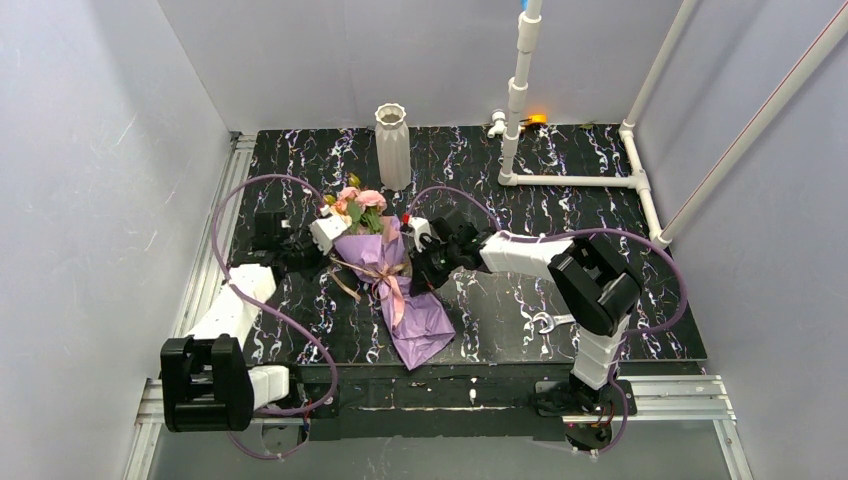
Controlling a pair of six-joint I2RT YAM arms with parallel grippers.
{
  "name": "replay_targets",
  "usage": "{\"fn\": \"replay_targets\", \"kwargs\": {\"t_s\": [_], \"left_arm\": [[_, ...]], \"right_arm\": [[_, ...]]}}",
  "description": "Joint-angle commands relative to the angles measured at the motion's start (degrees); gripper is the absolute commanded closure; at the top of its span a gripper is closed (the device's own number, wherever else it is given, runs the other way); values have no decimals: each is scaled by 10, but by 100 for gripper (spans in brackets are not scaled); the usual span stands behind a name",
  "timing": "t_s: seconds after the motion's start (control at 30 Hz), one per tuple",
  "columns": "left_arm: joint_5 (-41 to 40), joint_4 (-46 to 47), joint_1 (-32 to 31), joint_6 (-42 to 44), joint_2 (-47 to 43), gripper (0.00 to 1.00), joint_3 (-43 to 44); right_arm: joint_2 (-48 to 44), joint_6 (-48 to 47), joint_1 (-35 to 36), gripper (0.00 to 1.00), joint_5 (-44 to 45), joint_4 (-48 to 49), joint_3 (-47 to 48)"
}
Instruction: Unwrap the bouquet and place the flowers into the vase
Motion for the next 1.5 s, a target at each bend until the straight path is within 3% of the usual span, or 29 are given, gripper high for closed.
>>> {"fn": "replay_targets", "kwargs": {"t_s": [0.0, 0.5, 0.8, 1.0, 1.03, 1.17, 1.2, 1.27, 1.33, 1.37, 1.47], "left_arm": [[-11, -30, 65, 6, 9, 100, 49], [-49, -48, 252, -13, 138, 100, 188], [-112, -18, 280, -38, 179, 100, 220], [-97, -35, 280, -12, 171, 100, 204], [-95, -31, 280, -14, 167, 100, 200], [-10, -99, 282, 21, 166, 100, 217], [27, -145, 282, 46, 166, 90, 225], [92, -185, 280, 79, 149, 55, 234], [145, -193, 273, 94, 113, 28, 228], [162, -197, 261, 104, 95, 22, 225], [189, -228, 200, 147, 40, 20, 212]], "right_arm": [[-30, -5, -6, 99, 37, -40, -19], [-52, -8, -6, 99, 49, -39, -39], [-66, -8, -6, 99, 42, -40, -45], [-71, -19, 2, 99, 15, -42, -36], [-74, -24, 8, 96, 8, -44, -34], [-91, -30, 26, 55, -32, -39, -25], [-95, -27, 28, 49, -45, -36, -22], [-103, -29, 32, 44, -66, -39, -12], [-113, -35, 34, 36, -82, -48, -2], [-116, -36, 33, 32, -88, -53, 3], [-119, -36, 27, 19, -107, -88, 24]]}}
